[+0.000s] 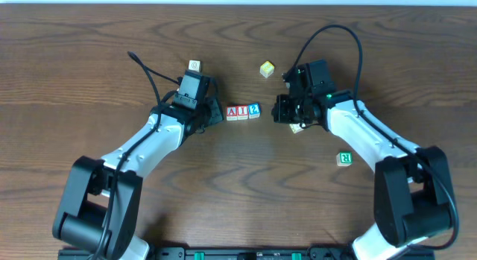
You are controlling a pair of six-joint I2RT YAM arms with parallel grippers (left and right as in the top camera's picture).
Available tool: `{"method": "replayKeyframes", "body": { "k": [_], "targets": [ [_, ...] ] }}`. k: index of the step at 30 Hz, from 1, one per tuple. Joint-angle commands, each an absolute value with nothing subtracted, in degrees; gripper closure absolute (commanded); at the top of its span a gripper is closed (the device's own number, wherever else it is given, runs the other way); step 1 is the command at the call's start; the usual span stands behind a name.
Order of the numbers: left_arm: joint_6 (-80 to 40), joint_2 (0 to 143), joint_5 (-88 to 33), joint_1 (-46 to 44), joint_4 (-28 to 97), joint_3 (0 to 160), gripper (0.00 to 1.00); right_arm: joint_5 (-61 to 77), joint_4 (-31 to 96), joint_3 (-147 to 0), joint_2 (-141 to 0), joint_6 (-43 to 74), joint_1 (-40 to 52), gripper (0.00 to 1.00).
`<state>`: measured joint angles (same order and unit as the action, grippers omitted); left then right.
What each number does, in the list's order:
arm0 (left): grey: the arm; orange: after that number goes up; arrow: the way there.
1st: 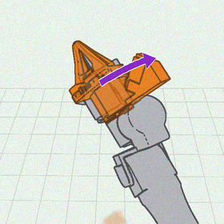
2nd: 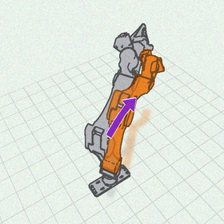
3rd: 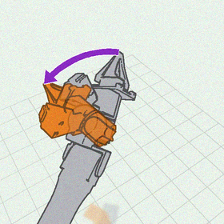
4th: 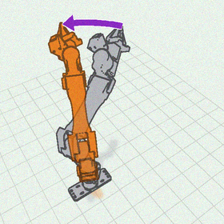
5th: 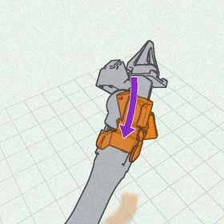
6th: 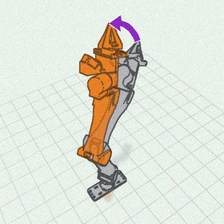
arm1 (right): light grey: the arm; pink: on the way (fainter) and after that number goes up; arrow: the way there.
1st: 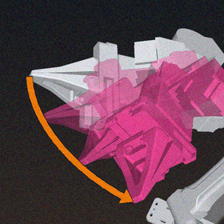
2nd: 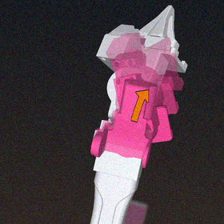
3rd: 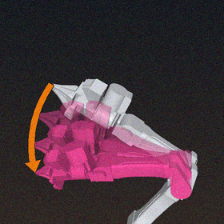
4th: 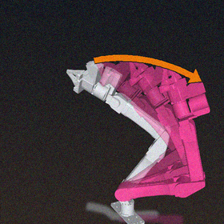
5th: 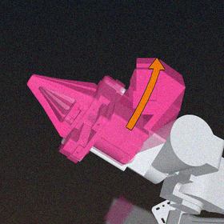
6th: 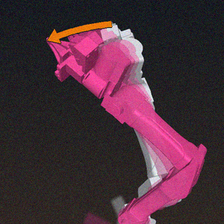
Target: Spell out Ai2
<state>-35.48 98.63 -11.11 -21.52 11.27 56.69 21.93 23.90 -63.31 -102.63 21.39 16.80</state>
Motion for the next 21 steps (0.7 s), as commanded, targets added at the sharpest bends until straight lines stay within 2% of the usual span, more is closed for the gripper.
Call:
{"method": "replayKeyframes", "body": {
  "k": [1, 9, 21],
  "targets": [
    [-34.39, 101.32, -8.58, -21.28, 9.45, 56.4, 0.94, 20.75, 21.87, -63.64, -104.33, 21.19, 16.53, 0.98],
    [-36.45, 107.07, -10.66, -20.49, 4.43, 56.4, 0.94, 21.06, 17.23, -63.75, -110.41, 23.79, 16.6, 0.98],
    [-36.47, 107.7, -12.05, -20.49, 3.57, 56.4, 0.94, 22.13, 13.89, -63.75, -112.14, 26.17, 18.2, 0.99]
  ]
}}
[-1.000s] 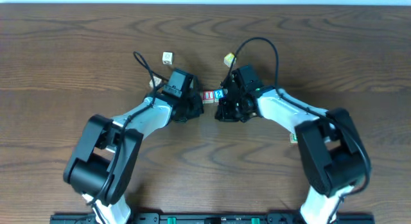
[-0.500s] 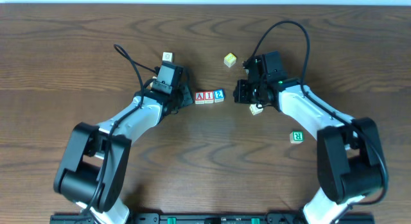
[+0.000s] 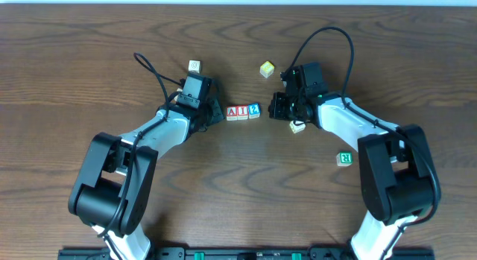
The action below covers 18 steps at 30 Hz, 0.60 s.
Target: Spell out Ai2
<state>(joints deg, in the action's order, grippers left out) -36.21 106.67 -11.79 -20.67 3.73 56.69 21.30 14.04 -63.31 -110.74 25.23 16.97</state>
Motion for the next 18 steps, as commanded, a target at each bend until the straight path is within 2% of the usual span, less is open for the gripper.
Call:
{"method": "replayKeyframes", "body": {
  "k": [1, 18],
  "targets": [
    [-36.49, 107.7, -12.1, -20.49, 3.57, 56.4, 0.94, 22.39, 13.89, -63.75, -112.31, 26.17, 18.55, 0.98],
    [-36.88, 107.7, -13.17, -20.53, 3.6, 56.4, 0.94, 22.94, 13.67, -63.75, -112.64, 27.0, 20.23, 0.98]
  ]
}}
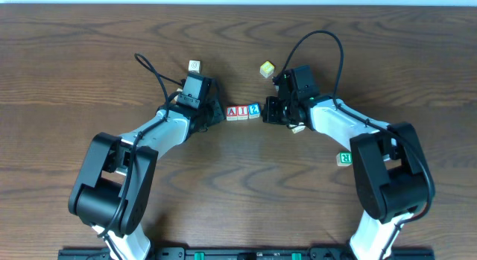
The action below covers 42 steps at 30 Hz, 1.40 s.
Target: Spell out Ai2
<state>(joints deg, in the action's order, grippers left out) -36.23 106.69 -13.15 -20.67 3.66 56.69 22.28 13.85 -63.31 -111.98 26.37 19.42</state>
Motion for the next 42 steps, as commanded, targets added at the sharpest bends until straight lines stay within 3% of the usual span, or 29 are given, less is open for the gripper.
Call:
{"method": "replayKeyframes", "body": {
  "k": [1, 18, 24, 31, 38, 42],
  "targets": [
    [-36.88, 107.7, -13.17, -20.53, 3.6, 56.4, 0.94, 22.96, 13.67, -63.75, -112.64, 27.0, 20.32, 0.98],
    [-36.25, 107.66, -13.17, -20.25, 3.68, 56.4, 0.94, 22.22, 13.76, -63.77, -112.62, 27.42, 20.16, 0.98],
    [-33.08, 103.46, -13.13, -18.13, 5.8, 56.53, 0.94, 19.73, 21.32, -69.23, -111.55, 25.43, 16.71, 0.99],
    [-28.95, 86.32, -11.92, -18.15, 15.31, 56.58, 0.94, 16.93, 43.86, -82.35, -102.78, 17.61, 14.85, 0.98],
    [-28.18, 61.28, -4.78, -20.75, 34.87, 56.55, 0.94, 11.75, 59.64, -82.98, -80.05, 11.53, 16.97, 0.98],
    [-27.66, 47.4, 3.01, -28.77, 44.23, 56.38, 0.94, 11.73, 63.59, -79.22, -63.51, 9.17, 17.34, 0.98]
  ]
}}
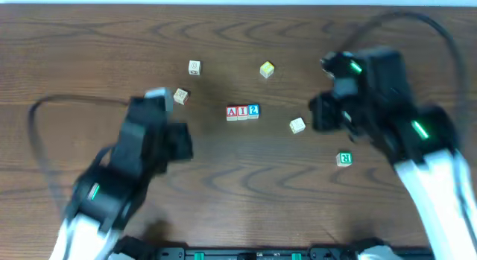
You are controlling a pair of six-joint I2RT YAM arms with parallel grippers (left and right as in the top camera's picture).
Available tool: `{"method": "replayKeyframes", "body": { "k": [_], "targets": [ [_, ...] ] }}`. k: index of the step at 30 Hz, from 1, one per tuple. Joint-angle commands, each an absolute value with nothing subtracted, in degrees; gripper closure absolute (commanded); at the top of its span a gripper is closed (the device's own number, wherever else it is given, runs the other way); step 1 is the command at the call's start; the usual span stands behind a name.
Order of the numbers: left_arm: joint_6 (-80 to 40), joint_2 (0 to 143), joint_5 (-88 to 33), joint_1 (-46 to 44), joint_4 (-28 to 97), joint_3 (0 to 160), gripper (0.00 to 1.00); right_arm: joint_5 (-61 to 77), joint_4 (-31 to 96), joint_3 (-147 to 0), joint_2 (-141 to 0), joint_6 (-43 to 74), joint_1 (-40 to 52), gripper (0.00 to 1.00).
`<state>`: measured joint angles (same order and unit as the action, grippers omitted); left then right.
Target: Spell out Ai2
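Note:
Three blocks stand in a tight row at the table's middle: a red A block, a red I block and a blue 2 block. Both arms are blurred and appear large in the overhead view. My left gripper is off to the lower left of the row, well apart from it. On the other side my right gripper is to the right of the row, also apart. The blur hides how either pair of fingers stands. Nothing shows between them.
Loose blocks lie around: a pale one and a tan one at upper left, a yellow one above the row, a cream one to its right, and a green R block at lower right.
Both grippers were right next to the two ends of the row; now both arms are far from it and blurred. The tan block, hidden before, shows. The row has not moved.
The A, I and 2 blocks stood in a row throughout. My left gripper stayed at the row's left end. My right gripper was to the right of the row, then nearer, then at its right end. Now both arms are away from the row.

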<state>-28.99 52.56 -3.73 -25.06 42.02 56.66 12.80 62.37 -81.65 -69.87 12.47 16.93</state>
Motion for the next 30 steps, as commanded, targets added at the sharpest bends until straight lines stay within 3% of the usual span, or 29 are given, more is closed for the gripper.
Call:
{"method": "replayKeyframes", "body": {
  "k": [1, 5, 6, 7, 8, 9, 10, 30],
  "targets": [
    [-27.79, 45.15, 3.84, -30.79, 45.71, 56.38, 0.94, 11.64, 64.16, -77.25, -59.2, 9.13, 17.34, 0.99],
    [-29.23, 40.73, 7.7, -36.4, 52.21, 56.38, 0.94, 11.6, 65.63, -69.08, -45.52, 9.15, 17.32, 0.96],
    [-29.17, 40.75, 7.73, -37.06, 53.28, 56.38, 0.94, 11.33, 66.41, -67.37, -42.48, 9.15, 17.32, 0.71],
    [-29.19, 40.88, 7.73, -37.17, 53.52, 56.38, 0.83, 10.83, 67.33, -66.22, -39.99, 9.15, 17.32, 0.39],
    [-29.26, 41.01, 7.7, -37.17, 53.45, 56.38, 0.55, 10.68, 68.45, -65.6, -37.91, 9.15, 17.32, 0.01],
    [-29.39, 41.1, 7.77, -37.15, 53.39, 56.38, 0.2, 10.72, 69.25, -65.45, -36.73, 9.17, 17.32, 0.01],
    [-29.39, 41.12, 7.75, -37.15, 53.36, 56.38, 0.05, 10.74, 69.93, -65.45, -35.64, 9.15, 17.32, 0.01],
    [-29.36, 39.22, 7.25, -36.12, 56.05, 56.38, 0.05, 10.72, 73.12, -65.45, -33.61, 9.15, 17.32, 0.01]
  ]
}}
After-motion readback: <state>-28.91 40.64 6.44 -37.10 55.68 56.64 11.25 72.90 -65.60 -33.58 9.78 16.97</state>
